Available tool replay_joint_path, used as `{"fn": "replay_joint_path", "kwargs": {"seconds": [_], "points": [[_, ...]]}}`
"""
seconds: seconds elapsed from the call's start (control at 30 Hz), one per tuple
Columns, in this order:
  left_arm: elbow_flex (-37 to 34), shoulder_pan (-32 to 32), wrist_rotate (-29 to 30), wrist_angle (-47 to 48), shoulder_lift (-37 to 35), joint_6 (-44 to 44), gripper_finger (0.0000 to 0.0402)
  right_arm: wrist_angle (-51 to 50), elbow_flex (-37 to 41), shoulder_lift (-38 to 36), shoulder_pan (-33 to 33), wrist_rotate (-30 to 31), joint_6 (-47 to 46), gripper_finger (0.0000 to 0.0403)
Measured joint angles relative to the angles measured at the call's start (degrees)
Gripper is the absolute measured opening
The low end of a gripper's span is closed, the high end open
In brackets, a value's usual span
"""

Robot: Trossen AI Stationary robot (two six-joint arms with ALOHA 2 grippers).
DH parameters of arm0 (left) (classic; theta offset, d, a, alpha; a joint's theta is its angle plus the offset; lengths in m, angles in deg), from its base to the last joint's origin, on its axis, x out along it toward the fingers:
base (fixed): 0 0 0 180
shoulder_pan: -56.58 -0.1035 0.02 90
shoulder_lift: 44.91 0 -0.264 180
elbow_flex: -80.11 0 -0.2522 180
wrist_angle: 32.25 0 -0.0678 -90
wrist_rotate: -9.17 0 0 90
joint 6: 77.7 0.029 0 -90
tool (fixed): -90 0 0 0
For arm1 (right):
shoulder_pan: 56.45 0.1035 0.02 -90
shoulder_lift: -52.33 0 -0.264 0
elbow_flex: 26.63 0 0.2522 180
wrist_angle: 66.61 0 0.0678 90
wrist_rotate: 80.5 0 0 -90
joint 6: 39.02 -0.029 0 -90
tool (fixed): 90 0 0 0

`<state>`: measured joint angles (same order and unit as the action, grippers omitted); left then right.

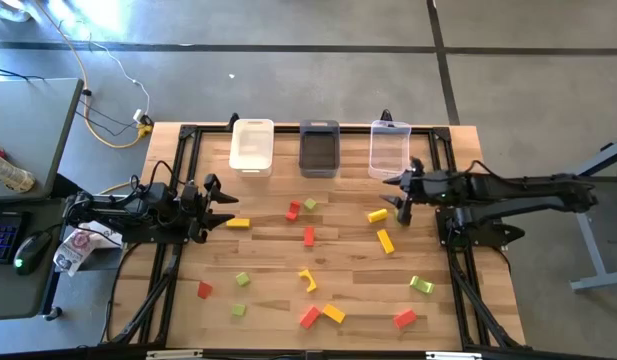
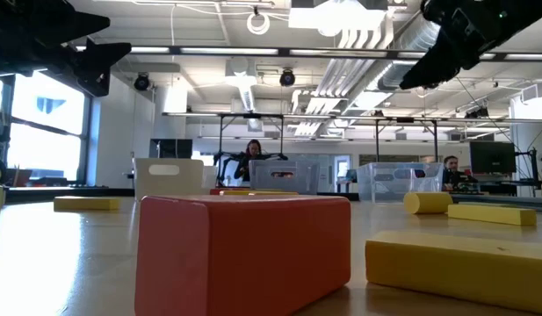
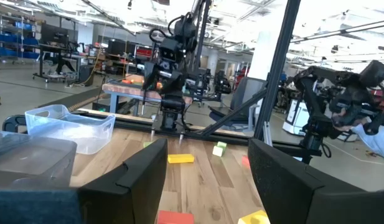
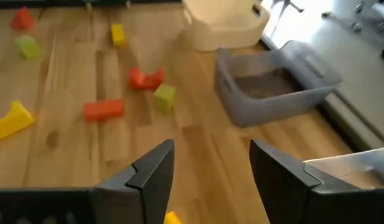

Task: Sort & place blocks by color
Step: Put the yellow block into the transparent bin

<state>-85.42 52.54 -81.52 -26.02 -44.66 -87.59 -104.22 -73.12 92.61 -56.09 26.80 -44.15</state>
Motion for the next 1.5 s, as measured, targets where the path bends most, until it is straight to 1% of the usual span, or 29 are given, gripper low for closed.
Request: {"fn": "replay_joint_path", "kwargs": {"seconds": [0.07,0.2,0.4,0.57,0.77,0.87,1.03,1.4,1.5], "points": [[0.0,0.0,0.0,0.0,0.0,0.0,0.0211,0.1,0.0,1.8,0.0,-1.3,-0.7,0.0195],[0.0,0.0,0.0,0.0,0.0,0.0,0.0211,0.1,0.0,5.1,-0.2,-1.7,-0.9,0.0195],[0.0,0.0,0.0,0.0,0.0,0.0,0.0211,-0.3,0.0,10.8,-4.2,-8.8,-0.9,0.0195],[0.0,0.0,0.5,0.0,0.0,0.0,0.0211,-3.2,-2.2,15.8,-7.1,-11.5,0.8,0.0195],[0.0,0.0,1.4,0.0,0.0,0.8,0.0211,-13.7,-8.7,21.6,-7.9,-11.8,3.7,0.0195],[0.0,0.0,1.4,0.0,0.0,2.4,0.0211,-16.5,-10.5,24.2,-7.9,-12.0,5.5,0.0195],[0.0,0.0,1.4,0.0,0.0,2.6,0.0211,-16.7,-10.8,28.1,-7.9,-14.5,8.6,0.0195],[0.0,0.0,1.6,0.0,0.0,3.0,0.0211,-16.6,-10.8,35.4,-7.8,-14.6,10.7,0.0195],[0.0,0.0,2.8,0.0,0.0,3.0,0.0211,-16.5,-10.8,37.4,-7.8,-16.1,11.6,0.0195]]}}
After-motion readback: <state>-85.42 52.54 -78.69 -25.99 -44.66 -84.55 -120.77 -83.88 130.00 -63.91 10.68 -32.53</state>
